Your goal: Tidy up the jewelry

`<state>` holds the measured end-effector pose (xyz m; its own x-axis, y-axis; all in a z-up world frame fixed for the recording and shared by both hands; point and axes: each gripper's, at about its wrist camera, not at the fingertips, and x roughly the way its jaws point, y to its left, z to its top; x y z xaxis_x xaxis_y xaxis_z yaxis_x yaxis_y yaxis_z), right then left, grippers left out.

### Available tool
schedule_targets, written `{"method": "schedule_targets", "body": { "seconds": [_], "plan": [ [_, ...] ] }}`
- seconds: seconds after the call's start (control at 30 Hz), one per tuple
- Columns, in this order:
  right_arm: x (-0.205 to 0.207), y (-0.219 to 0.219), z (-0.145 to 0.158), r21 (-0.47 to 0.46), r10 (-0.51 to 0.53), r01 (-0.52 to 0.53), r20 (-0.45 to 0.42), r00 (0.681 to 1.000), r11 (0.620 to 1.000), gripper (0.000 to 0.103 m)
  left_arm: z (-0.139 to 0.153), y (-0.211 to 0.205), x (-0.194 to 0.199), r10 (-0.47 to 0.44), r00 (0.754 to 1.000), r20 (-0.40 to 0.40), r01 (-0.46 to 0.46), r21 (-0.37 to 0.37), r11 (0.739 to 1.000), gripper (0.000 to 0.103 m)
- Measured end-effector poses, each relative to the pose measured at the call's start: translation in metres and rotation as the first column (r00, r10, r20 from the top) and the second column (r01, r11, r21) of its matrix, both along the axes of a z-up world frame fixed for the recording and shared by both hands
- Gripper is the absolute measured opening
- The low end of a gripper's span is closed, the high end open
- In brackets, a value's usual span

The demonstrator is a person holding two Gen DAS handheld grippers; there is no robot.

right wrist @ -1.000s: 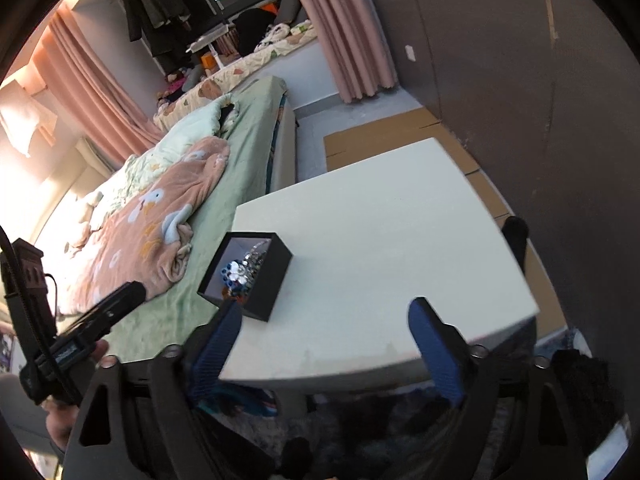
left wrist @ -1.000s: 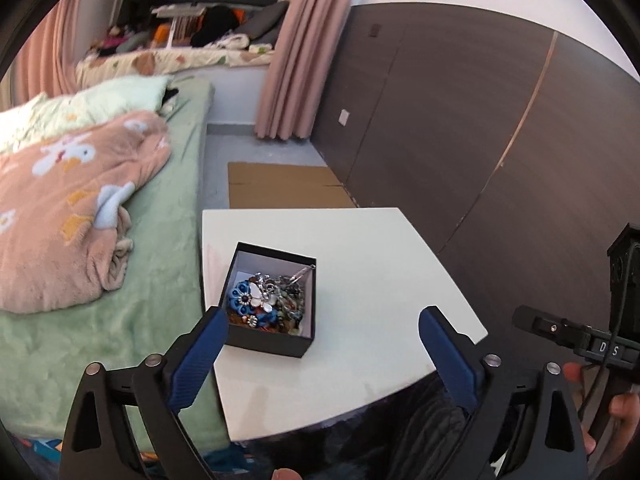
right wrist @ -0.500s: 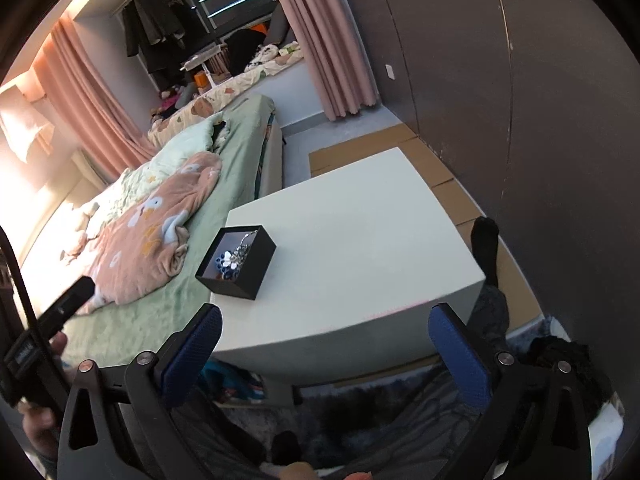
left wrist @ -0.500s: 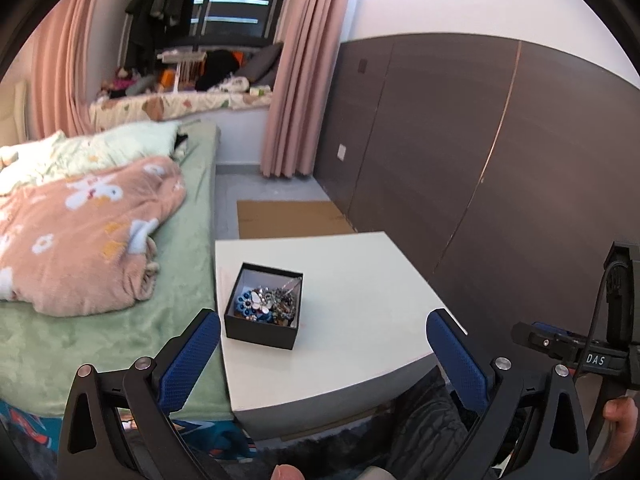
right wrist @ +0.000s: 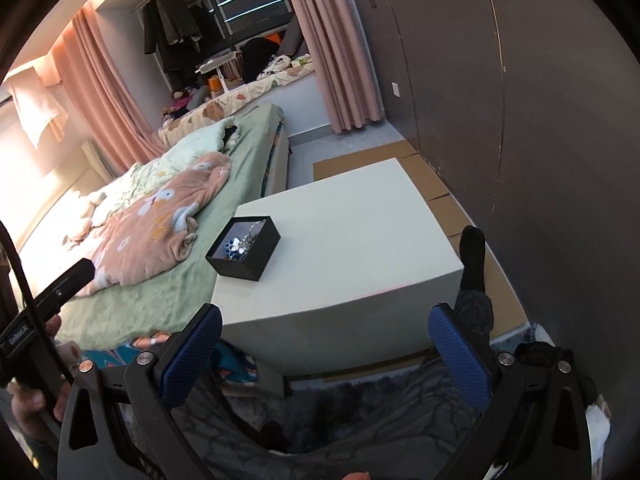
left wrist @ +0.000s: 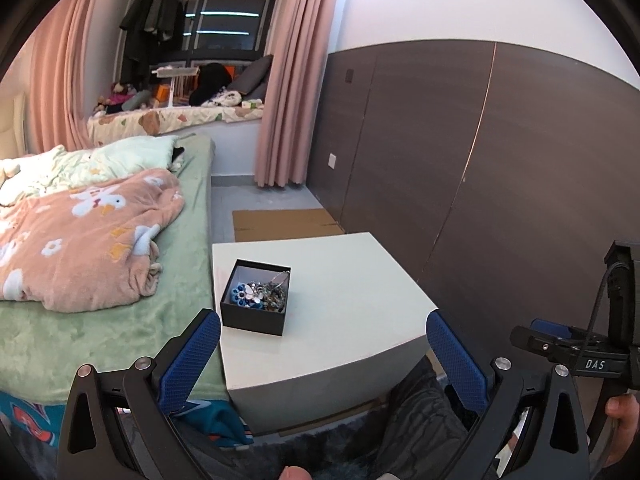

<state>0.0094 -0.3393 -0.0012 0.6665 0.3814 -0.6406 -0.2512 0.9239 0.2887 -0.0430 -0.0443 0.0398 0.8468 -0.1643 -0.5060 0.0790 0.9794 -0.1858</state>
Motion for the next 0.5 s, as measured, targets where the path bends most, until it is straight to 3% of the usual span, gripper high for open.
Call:
{"method": "schedule_targets", "body": {
  "seconds": [0.5],
  "plan": [
    [-0.017,-0.004,0.002,0.003,-0.003,0.003,0.021,1.0,1.0,0.103,0.0,-0.007,-0.019,0.003,1.0,-0.001,-0.003,0.028,1.0,0.103]
  ]
}}
